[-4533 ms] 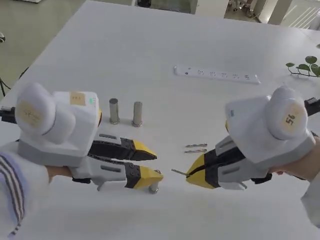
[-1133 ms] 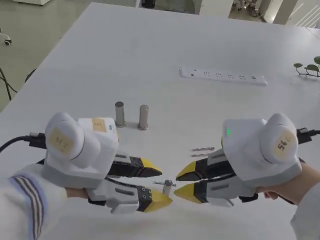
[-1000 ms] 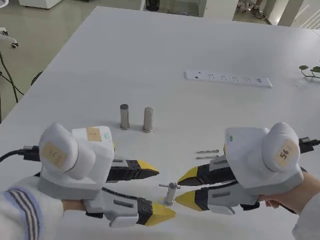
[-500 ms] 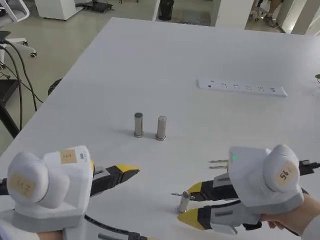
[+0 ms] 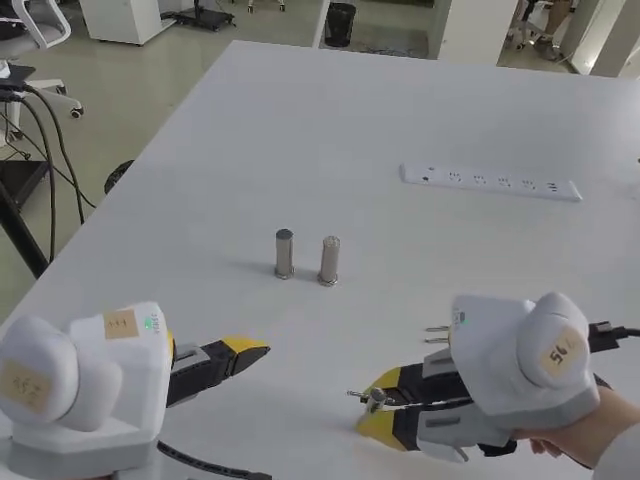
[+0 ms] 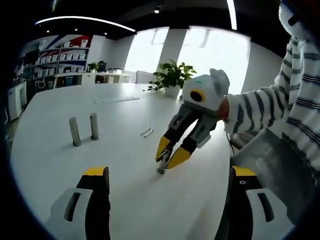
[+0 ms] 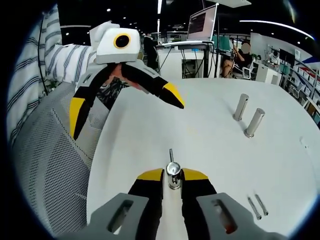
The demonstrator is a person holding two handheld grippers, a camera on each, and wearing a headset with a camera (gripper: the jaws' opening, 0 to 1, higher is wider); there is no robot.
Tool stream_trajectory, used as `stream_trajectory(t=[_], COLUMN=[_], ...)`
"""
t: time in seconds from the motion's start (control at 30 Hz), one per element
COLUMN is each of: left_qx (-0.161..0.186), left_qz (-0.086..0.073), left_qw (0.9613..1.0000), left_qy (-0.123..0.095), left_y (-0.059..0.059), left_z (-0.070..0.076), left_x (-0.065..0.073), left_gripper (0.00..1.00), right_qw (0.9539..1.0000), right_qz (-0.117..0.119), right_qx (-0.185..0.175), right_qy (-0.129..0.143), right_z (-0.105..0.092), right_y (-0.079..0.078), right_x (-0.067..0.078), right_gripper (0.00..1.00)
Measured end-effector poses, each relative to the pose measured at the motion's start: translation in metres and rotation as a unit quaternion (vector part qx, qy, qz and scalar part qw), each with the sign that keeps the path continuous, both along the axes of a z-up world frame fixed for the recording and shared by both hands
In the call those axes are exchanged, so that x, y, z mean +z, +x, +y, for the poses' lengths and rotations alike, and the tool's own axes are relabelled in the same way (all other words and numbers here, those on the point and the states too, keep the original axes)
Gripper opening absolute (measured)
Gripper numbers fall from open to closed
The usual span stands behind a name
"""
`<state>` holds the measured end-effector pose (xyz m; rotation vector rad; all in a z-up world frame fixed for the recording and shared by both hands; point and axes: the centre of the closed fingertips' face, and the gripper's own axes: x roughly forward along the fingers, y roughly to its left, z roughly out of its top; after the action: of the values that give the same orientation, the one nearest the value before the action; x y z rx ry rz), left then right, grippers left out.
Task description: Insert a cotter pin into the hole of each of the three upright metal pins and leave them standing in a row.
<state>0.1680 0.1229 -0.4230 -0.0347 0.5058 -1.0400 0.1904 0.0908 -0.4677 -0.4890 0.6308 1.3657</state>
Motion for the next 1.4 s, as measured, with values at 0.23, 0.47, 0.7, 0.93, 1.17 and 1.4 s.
stream_trajectory(t=[0.23, 0.47, 0.7, 0.93, 1.17, 1.4], left_qx=[0.002, 0.008, 0.001, 0.006, 0.009, 0.009], left_qz=[-0.005, -0.008, -0.002, 0.002, 0.006, 0.013], left_qw=[1.0, 0.9999, 0.9999, 0.9998, 0.9997, 0.9996], left_qy=[-0.001, -0.003, 0.01, 0.018, 0.021, 0.023], left_y=[0.001, 0.004, 0.004, 0.006, 0.006, 0.003], left_z=[-0.001, 0.001, 0.005, 0.008, 0.01, 0.01], left_x=[0.001, 0.003, -0.001, -0.005, -0.007, -0.01], left_gripper=[0.97, 0.96, 0.97, 0.97, 0.97, 0.97], right_qw=[1.0, 1.0, 0.9996, 0.9991, 0.9983, 0.9988], right_qz=[-0.004, -0.002, -0.015, -0.034, -0.04, -0.028], right_qx=[0.003, 0.006, 0.019, 0.026, 0.041, 0.04], right_qy=[-0.002, -0.005, -0.012, 0.002, -0.005, -0.003], right_z=[0.002, 0.001, 0.004, 0.014, 0.021, 0.023], right_y=[0.001, 0.001, 0.007, 0.027, 0.041, 0.047], right_x=[0.0, 0.0, 0.003, 0.015, 0.01, 0.003], right_gripper=[0.05, 0.04, 0.04, 0.04, 0.04, 0.04])
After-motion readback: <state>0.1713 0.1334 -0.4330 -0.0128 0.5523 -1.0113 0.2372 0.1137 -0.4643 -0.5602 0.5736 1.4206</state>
